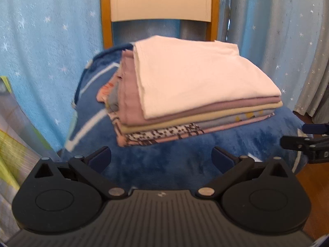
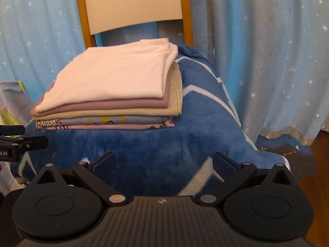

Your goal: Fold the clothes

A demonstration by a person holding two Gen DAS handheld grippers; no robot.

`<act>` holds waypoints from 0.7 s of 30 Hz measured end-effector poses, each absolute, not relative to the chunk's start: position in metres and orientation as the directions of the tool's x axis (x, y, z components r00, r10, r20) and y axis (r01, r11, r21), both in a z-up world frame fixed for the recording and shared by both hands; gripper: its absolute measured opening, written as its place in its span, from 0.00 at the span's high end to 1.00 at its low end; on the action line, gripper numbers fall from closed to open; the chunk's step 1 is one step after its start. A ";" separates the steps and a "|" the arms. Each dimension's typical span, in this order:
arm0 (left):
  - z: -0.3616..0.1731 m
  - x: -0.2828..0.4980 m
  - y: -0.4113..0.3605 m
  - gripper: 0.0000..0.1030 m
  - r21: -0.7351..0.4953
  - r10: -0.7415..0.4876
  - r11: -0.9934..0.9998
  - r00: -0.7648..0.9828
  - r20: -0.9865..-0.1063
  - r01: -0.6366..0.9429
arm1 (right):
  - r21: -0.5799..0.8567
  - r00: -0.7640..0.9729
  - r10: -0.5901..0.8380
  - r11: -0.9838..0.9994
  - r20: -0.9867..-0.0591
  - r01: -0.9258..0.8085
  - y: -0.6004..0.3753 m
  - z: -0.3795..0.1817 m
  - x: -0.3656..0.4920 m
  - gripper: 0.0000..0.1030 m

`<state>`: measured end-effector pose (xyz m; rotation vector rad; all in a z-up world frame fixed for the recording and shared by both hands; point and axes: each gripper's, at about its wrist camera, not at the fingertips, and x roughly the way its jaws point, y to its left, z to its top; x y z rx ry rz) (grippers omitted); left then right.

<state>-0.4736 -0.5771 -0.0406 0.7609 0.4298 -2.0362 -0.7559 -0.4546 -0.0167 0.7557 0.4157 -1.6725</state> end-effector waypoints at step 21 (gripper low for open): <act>-0.063 -0.493 -0.579 0.01 0.003 -0.631 -0.529 -0.392 -0.669 0.849 | 0.086 -0.144 -0.725 -0.271 -0.674 0.959 -0.463 -0.031 -0.750 0.00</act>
